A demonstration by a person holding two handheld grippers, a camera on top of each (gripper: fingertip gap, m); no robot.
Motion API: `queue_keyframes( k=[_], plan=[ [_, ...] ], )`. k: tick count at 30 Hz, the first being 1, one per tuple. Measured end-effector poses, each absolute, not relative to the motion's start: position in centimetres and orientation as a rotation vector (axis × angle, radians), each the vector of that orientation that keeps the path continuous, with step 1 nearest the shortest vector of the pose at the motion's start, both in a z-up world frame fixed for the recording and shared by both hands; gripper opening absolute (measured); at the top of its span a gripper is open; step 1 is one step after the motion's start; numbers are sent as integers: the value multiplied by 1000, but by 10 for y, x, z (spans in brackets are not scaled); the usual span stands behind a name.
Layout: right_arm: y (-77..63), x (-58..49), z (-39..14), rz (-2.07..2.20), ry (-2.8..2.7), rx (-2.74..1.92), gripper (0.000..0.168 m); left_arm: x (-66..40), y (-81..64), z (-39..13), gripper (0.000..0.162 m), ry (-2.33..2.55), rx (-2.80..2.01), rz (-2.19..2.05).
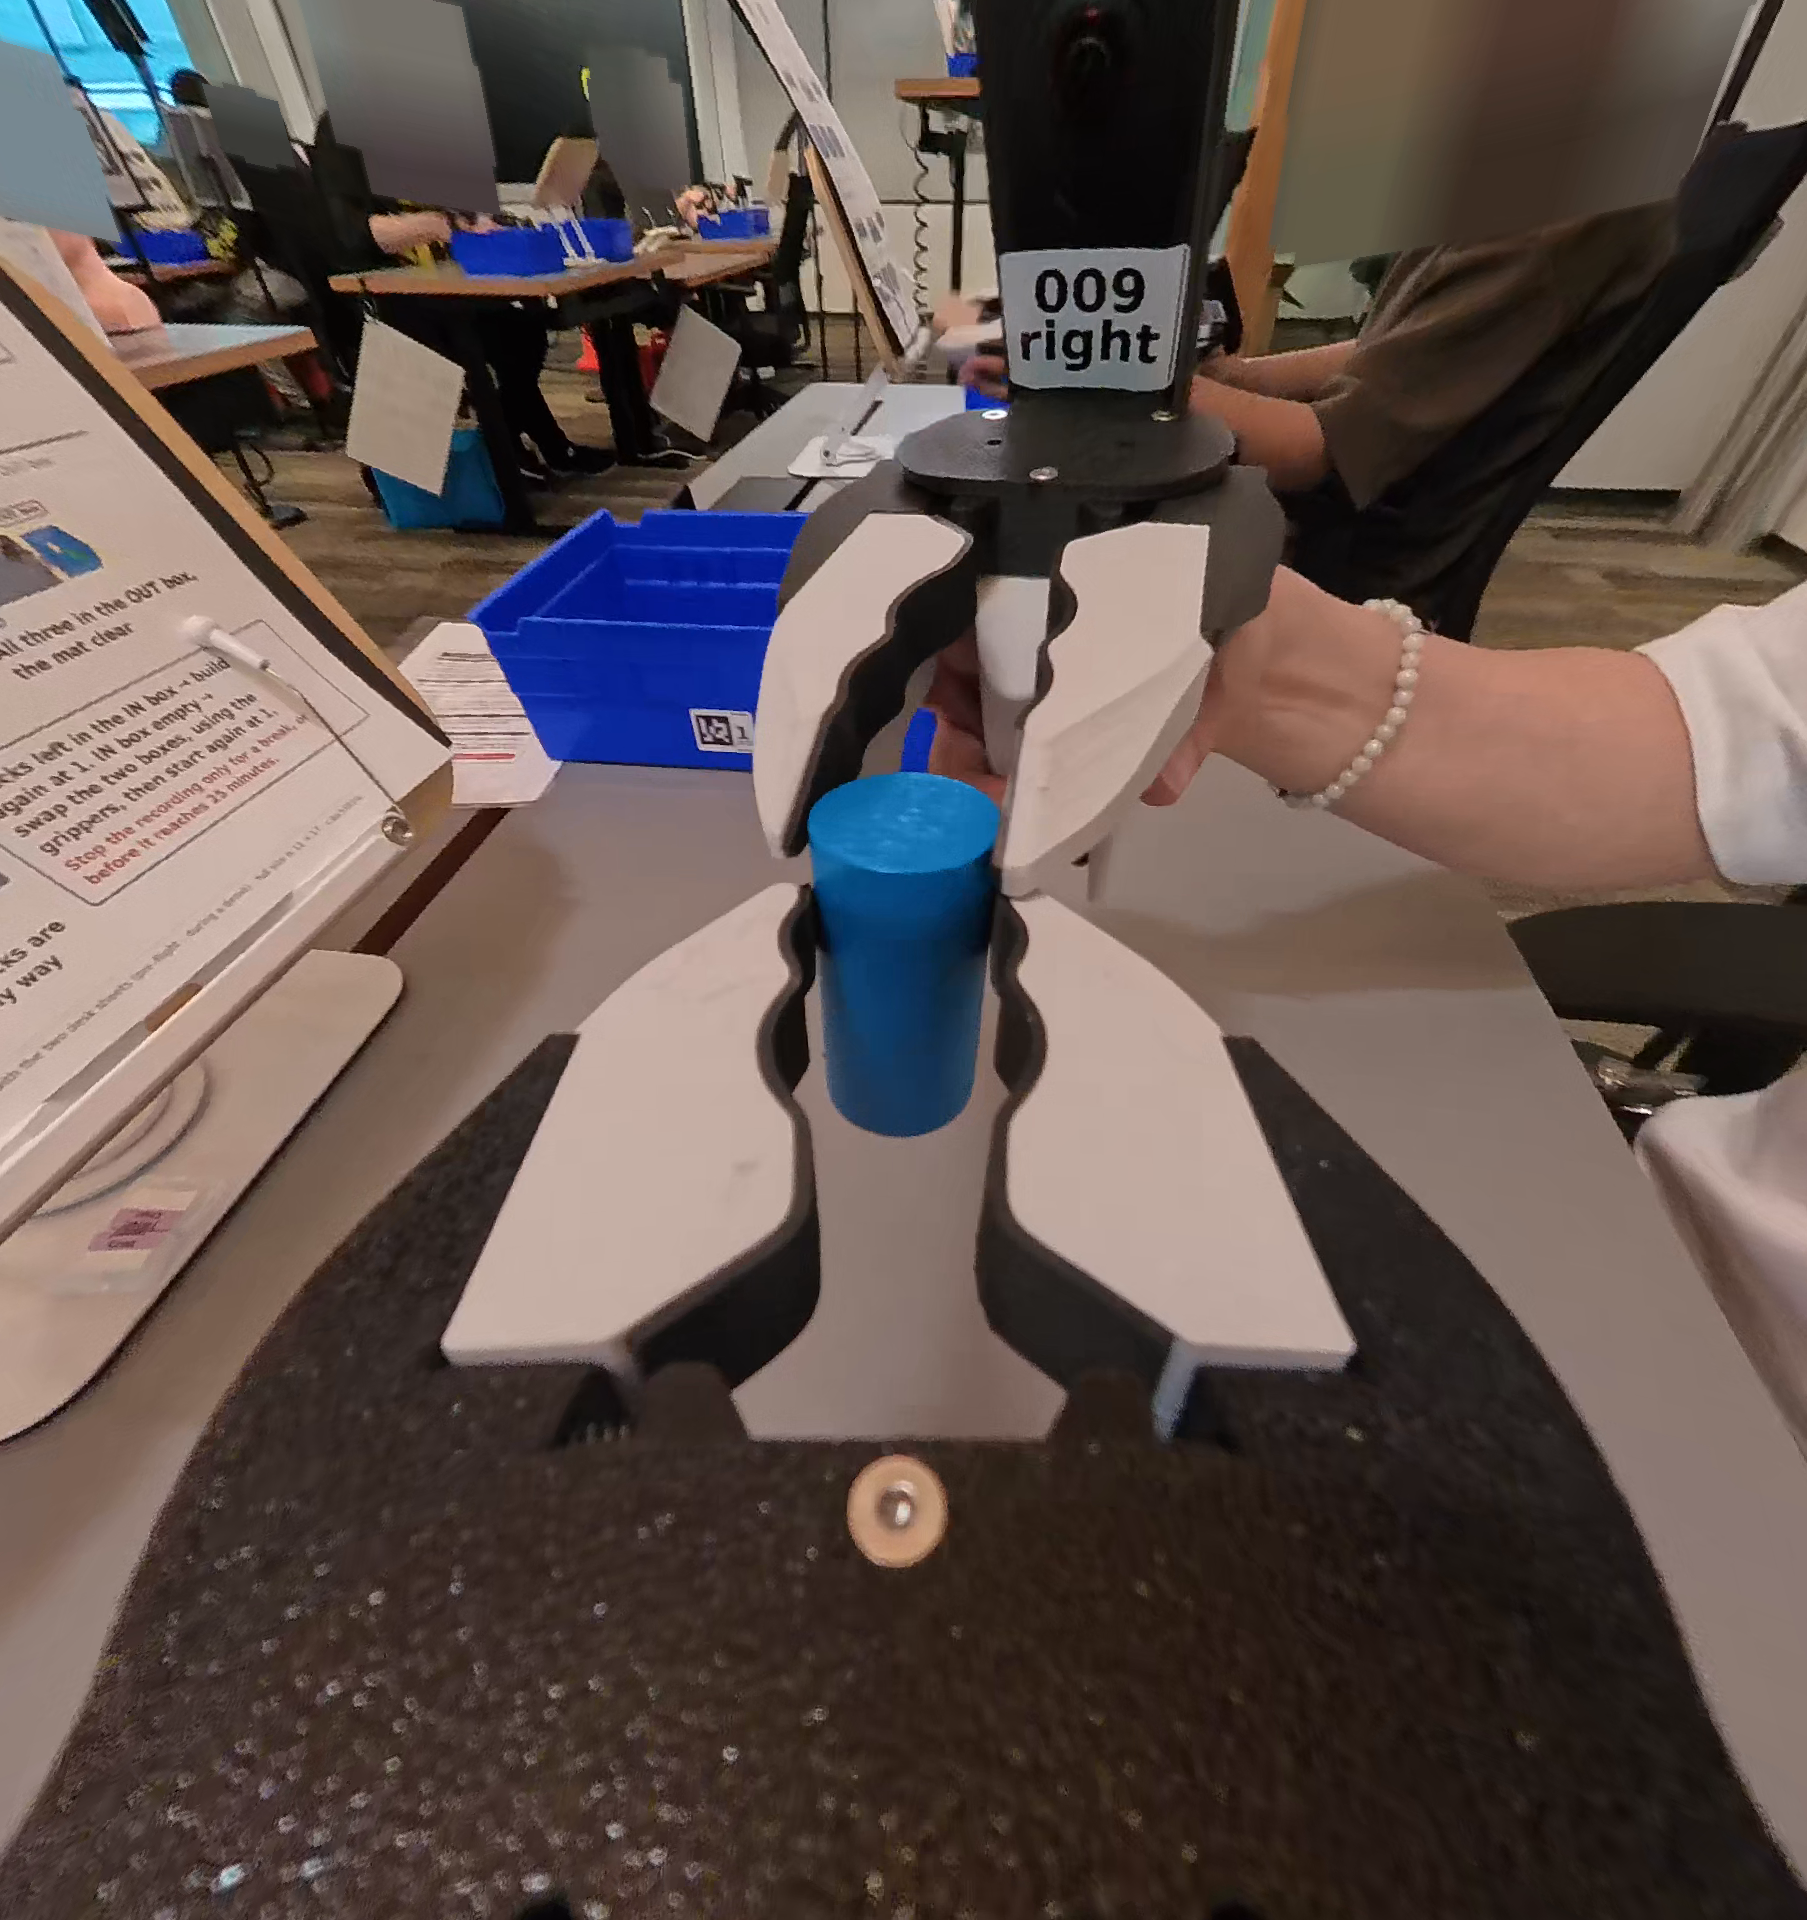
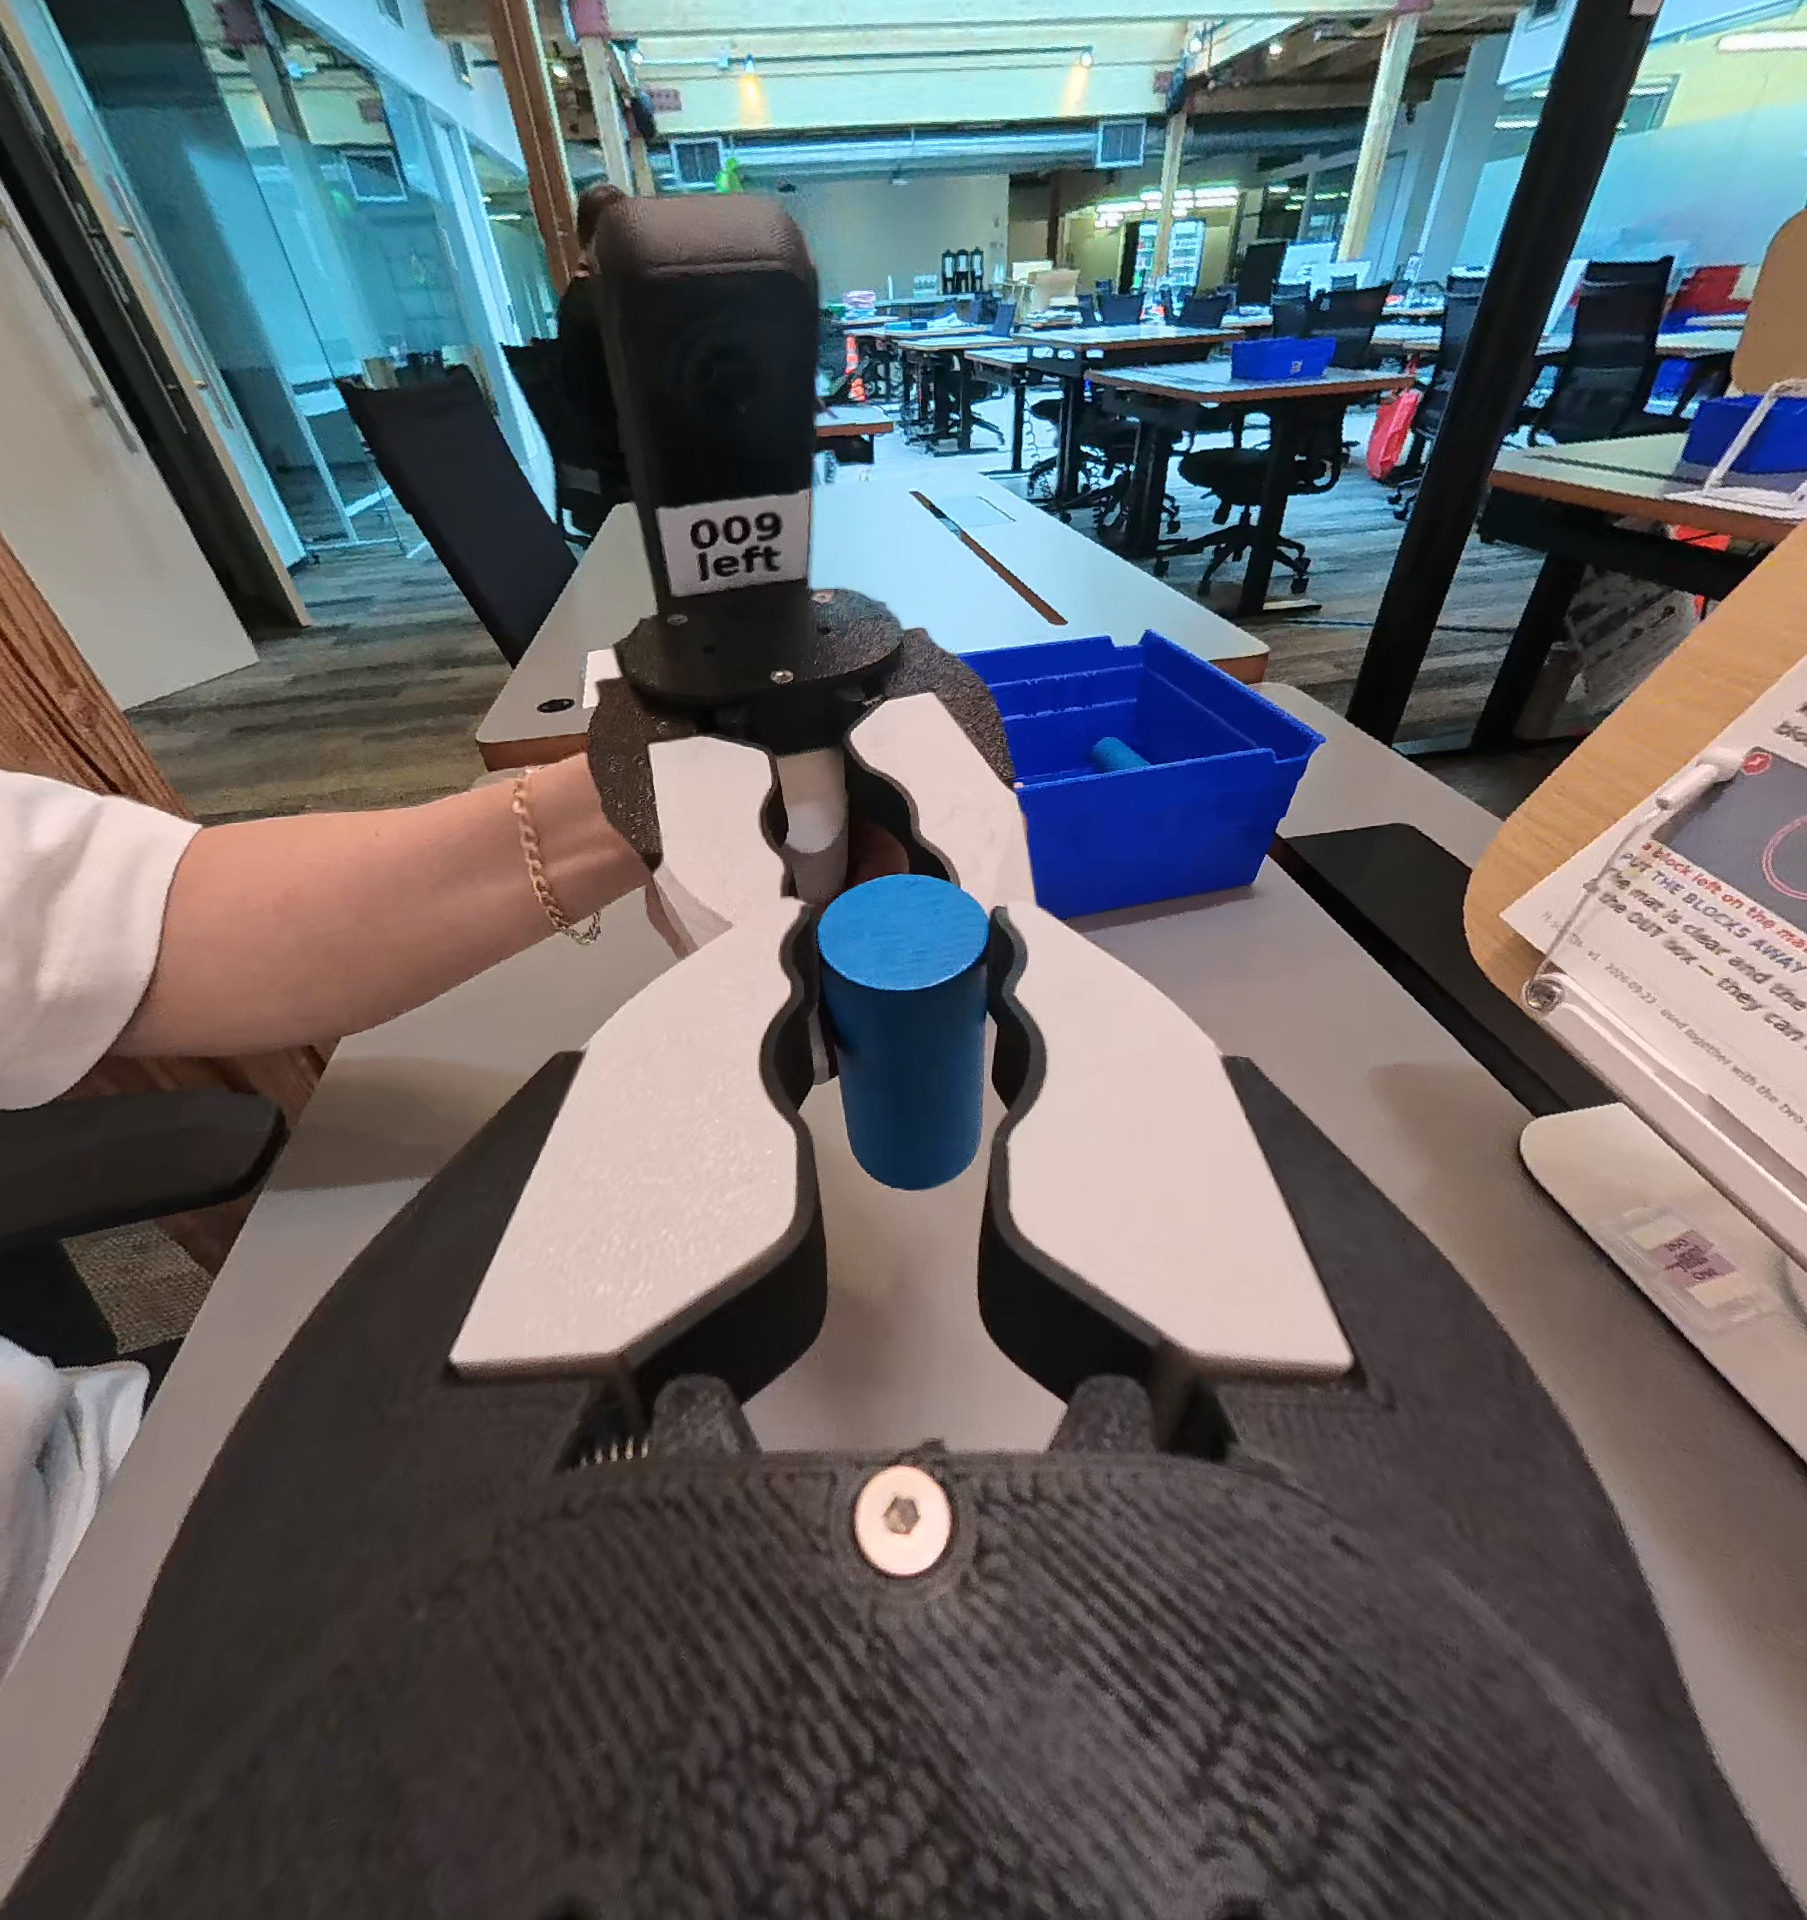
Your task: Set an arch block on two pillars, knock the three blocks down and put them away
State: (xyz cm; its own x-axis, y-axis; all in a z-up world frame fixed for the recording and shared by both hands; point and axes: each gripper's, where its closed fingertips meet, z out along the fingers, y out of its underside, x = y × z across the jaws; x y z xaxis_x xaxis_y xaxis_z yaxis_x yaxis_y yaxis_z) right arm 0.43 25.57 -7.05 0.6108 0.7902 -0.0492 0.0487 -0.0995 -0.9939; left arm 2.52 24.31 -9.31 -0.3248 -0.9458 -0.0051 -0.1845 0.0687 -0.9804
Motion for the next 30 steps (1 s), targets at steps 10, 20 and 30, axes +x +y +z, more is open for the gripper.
queue_keyframes(
  k=[10,20,30],
  plan=[
    [286,101,-97,434,-427,-1692,32,19,278,-118,65,1509,-1292,-1009],
    [266,150,-185,298,-247,-1815,32,2,286,-133,64,1393,-1366,-1053],
    [257,144,-216,318,-259,-1854,32,0,284,-140,62,1375,-1380,-1074]
  ],
)
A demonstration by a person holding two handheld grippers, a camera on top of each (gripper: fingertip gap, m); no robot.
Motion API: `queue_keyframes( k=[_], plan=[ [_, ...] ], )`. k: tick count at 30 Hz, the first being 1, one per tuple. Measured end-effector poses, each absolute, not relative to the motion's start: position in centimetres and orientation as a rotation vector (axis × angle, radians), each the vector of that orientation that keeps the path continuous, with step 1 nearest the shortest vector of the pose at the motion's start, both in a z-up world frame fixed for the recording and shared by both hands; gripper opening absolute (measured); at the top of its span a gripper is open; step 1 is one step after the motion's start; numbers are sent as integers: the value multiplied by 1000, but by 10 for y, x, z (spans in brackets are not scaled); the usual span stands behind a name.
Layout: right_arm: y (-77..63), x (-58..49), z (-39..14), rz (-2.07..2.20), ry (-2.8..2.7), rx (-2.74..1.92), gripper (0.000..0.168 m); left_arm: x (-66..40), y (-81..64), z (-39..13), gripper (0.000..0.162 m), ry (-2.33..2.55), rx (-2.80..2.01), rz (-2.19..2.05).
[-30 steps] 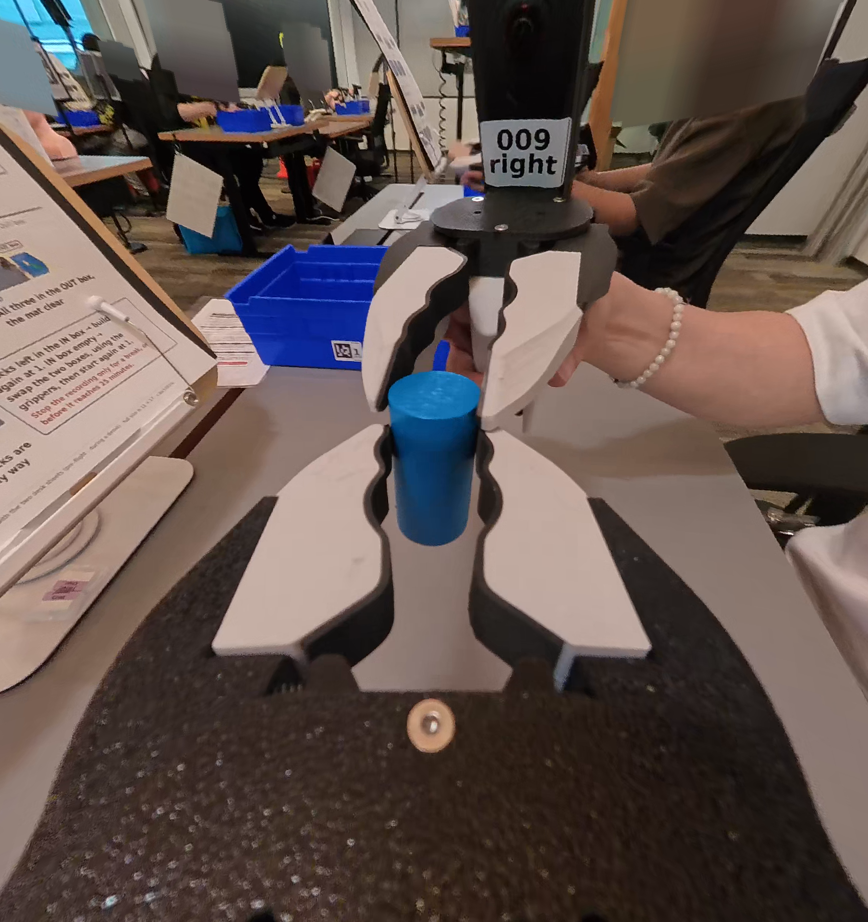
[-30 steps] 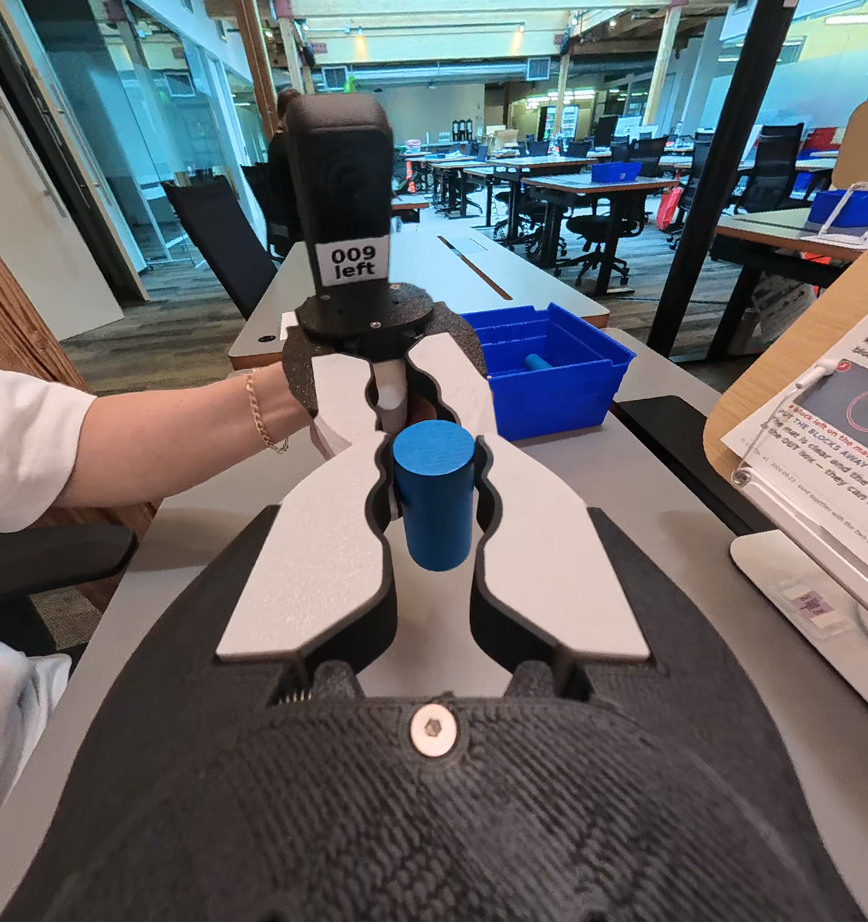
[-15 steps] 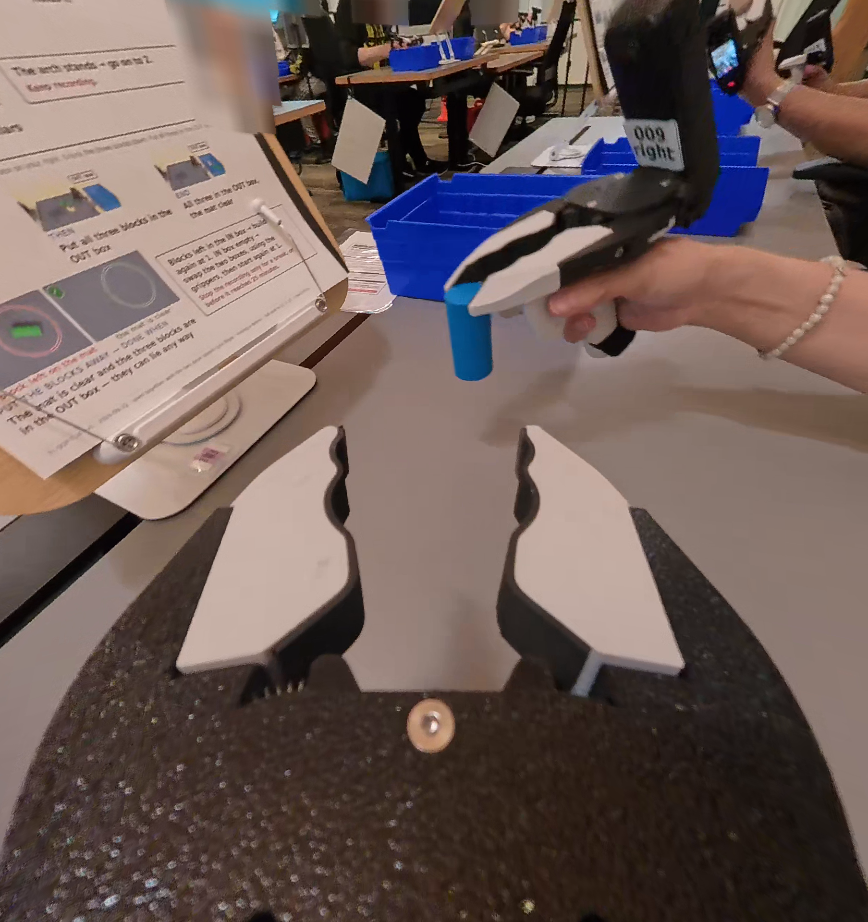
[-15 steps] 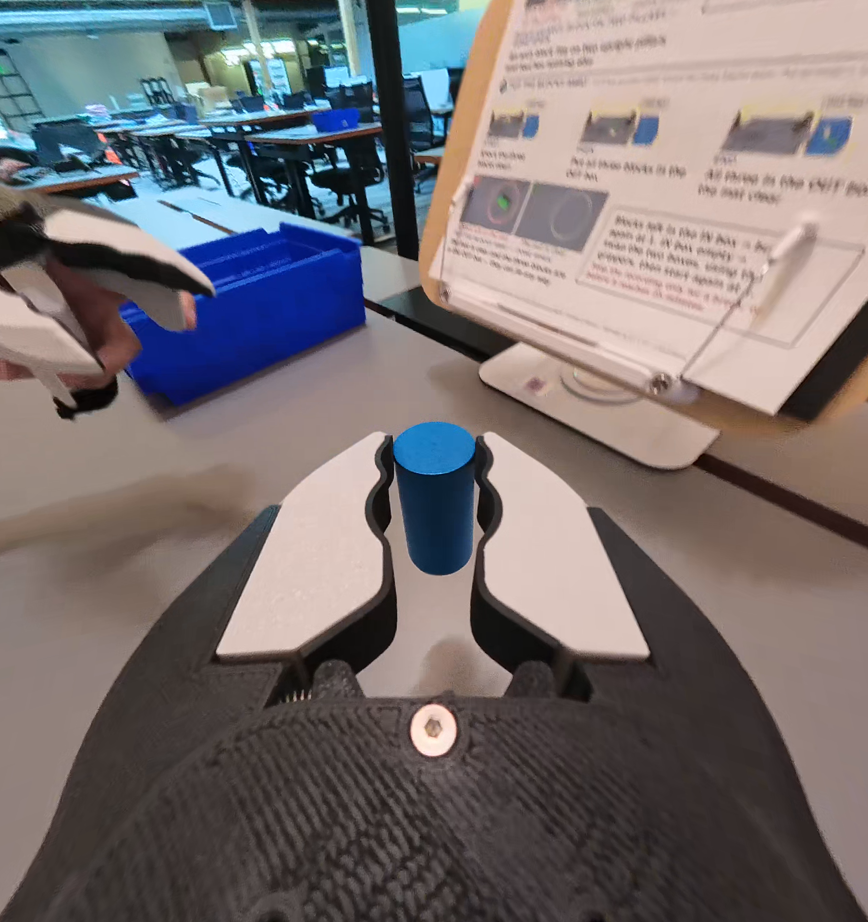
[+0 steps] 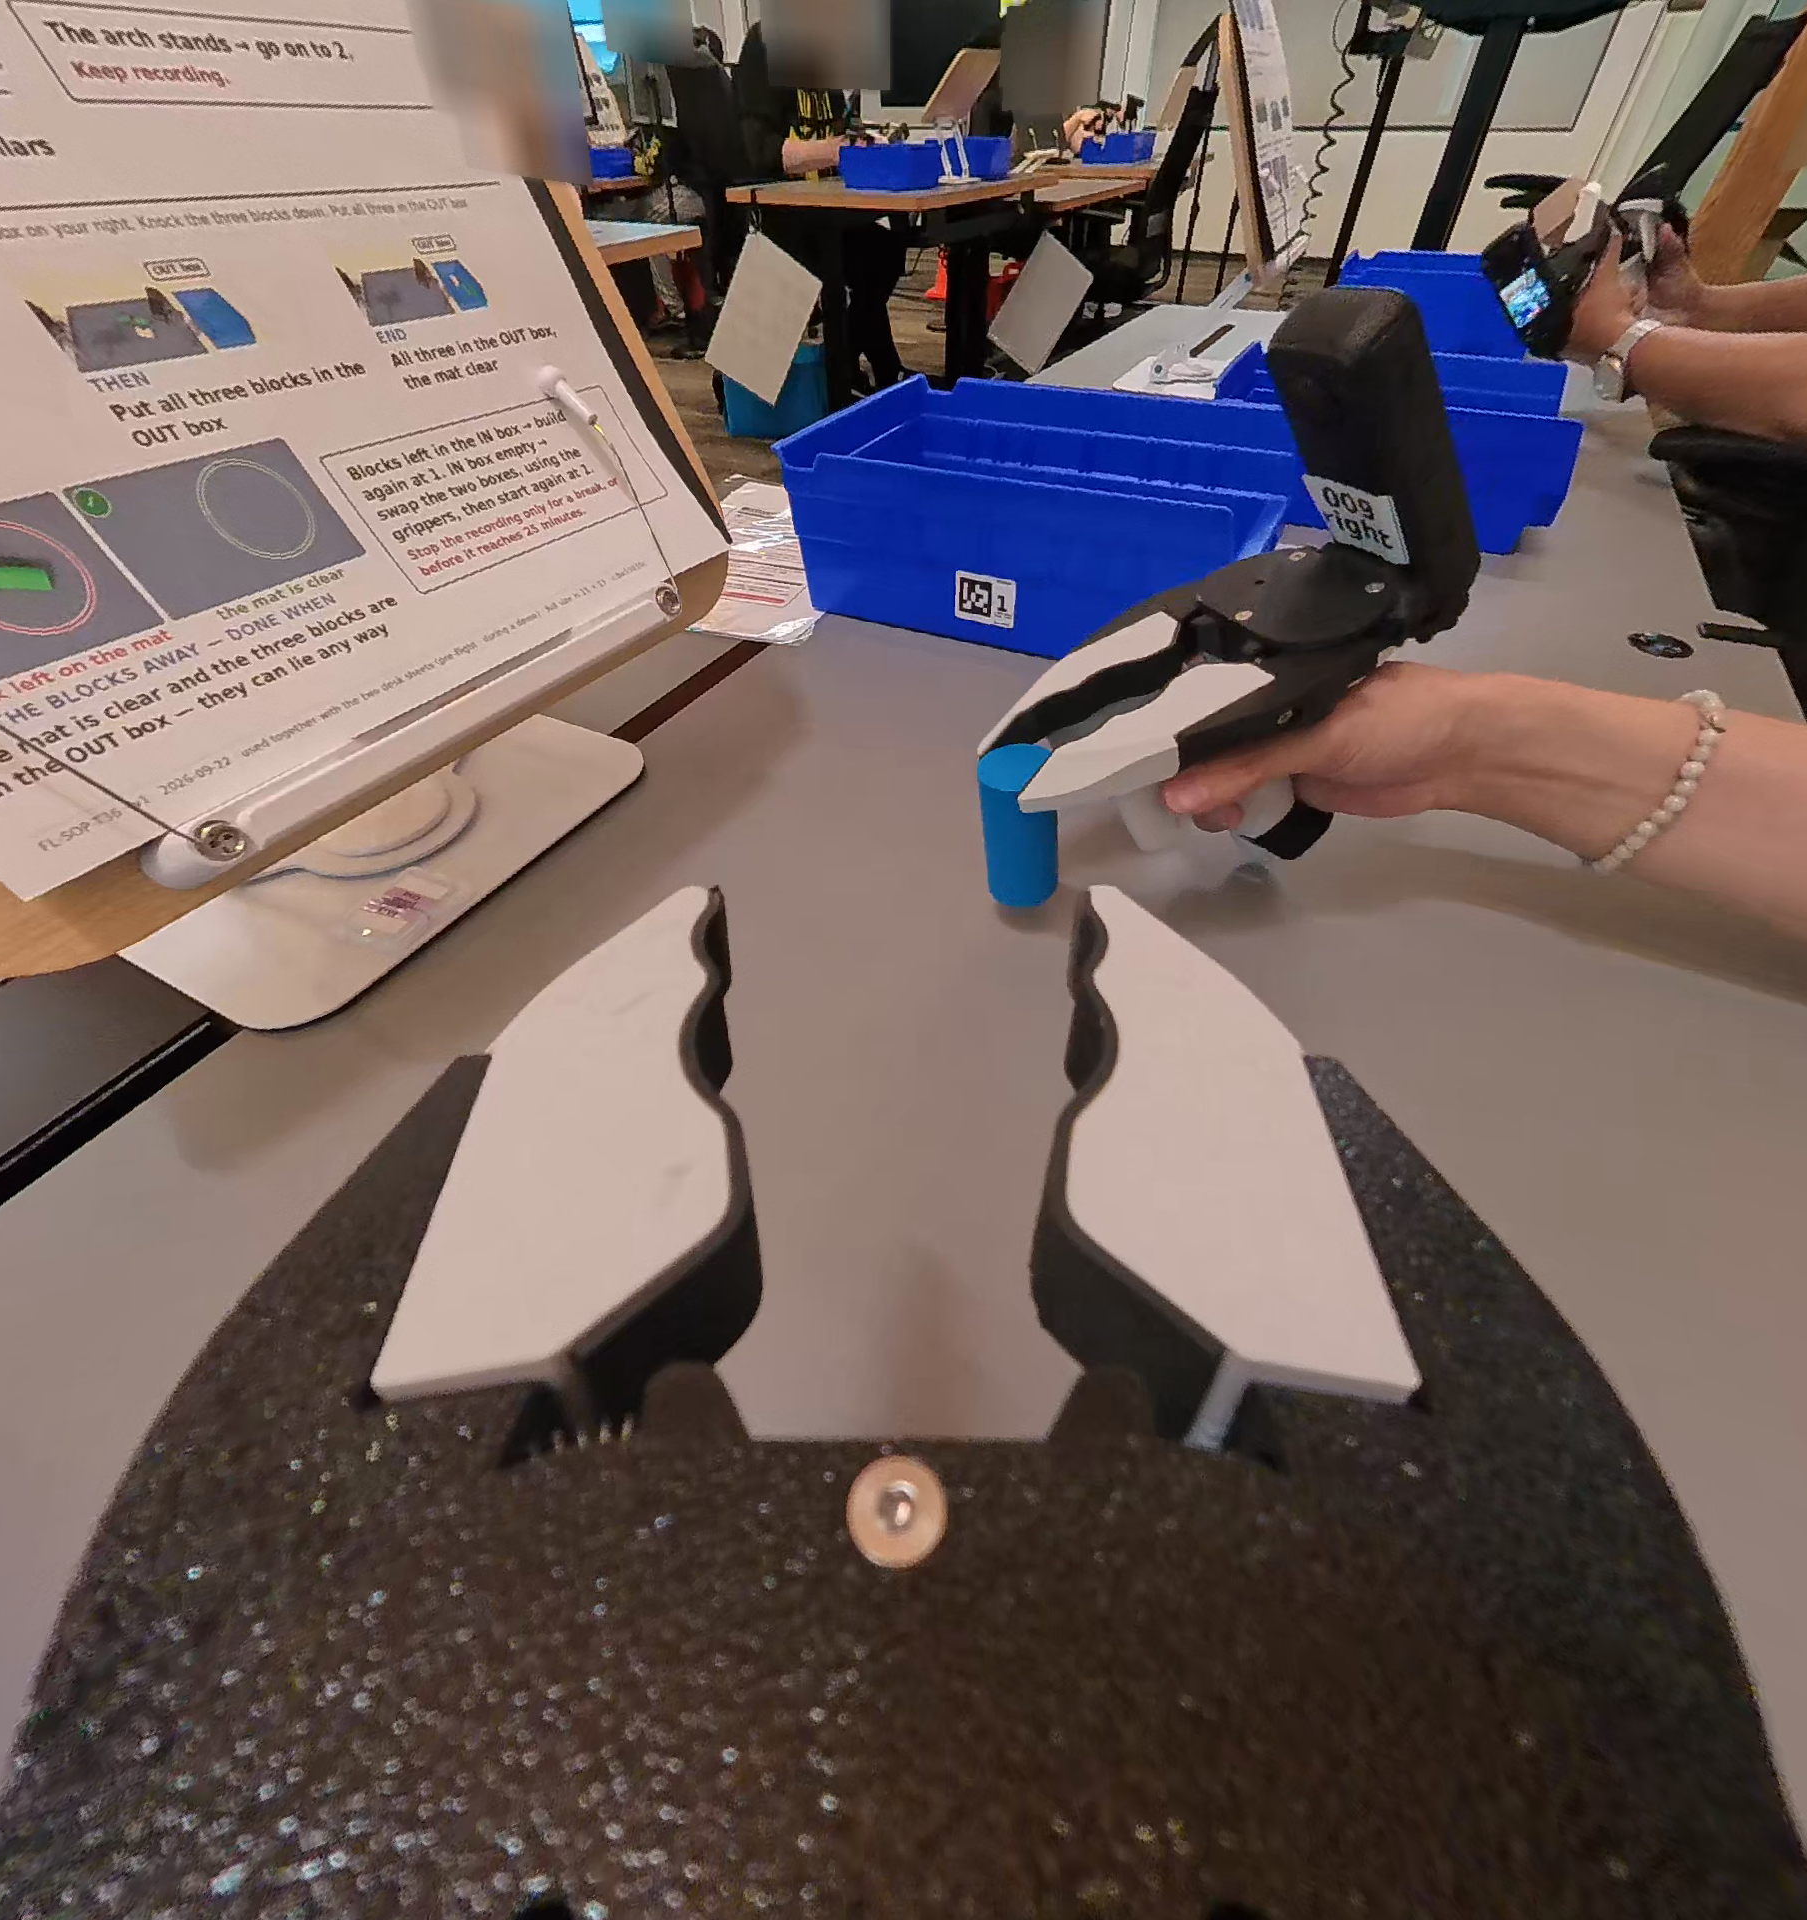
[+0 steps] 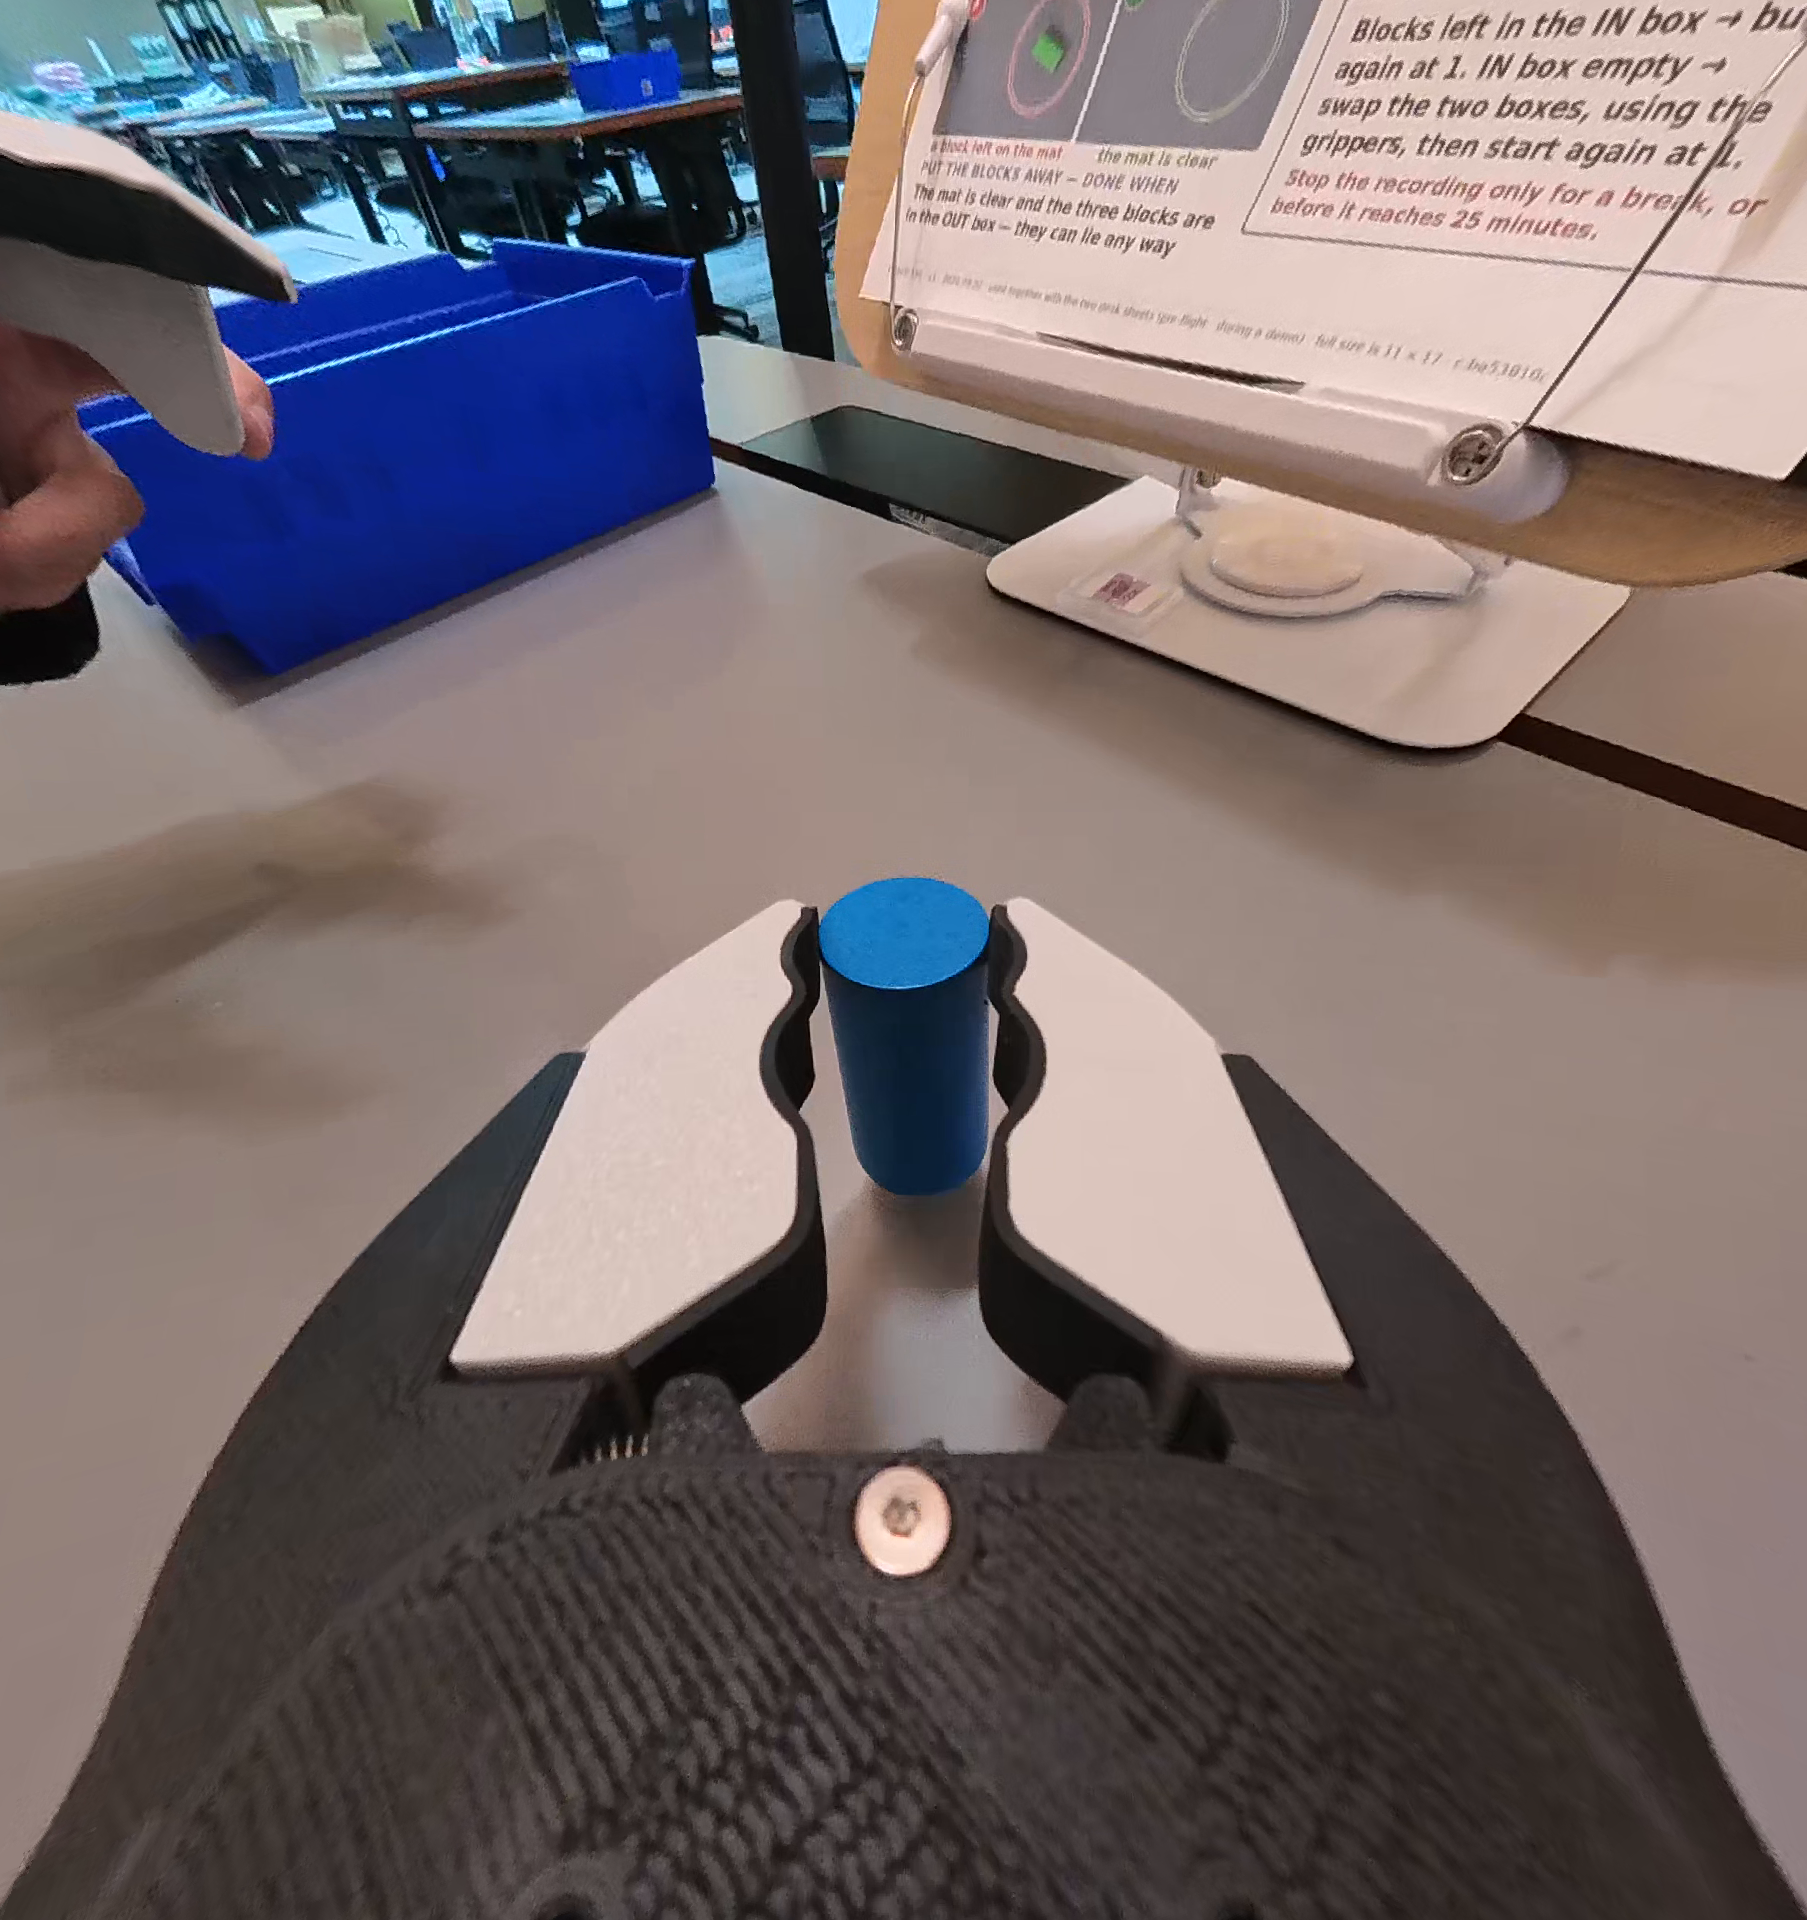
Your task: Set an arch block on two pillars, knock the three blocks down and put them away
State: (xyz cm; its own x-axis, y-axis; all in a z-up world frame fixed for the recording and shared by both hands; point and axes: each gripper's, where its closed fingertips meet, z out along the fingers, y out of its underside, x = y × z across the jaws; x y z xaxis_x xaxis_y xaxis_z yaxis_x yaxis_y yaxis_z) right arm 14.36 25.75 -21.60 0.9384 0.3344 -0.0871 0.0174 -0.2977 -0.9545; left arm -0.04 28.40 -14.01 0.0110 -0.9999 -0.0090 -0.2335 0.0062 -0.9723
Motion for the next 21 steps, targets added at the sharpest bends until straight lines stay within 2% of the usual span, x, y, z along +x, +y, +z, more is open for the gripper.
queue_keyframes(
  k=[21],
  plan=[
    [237,153,-233,327,-253,-1966,32,0,282,-142,60,1385,-1366,-1063]
  ],
)
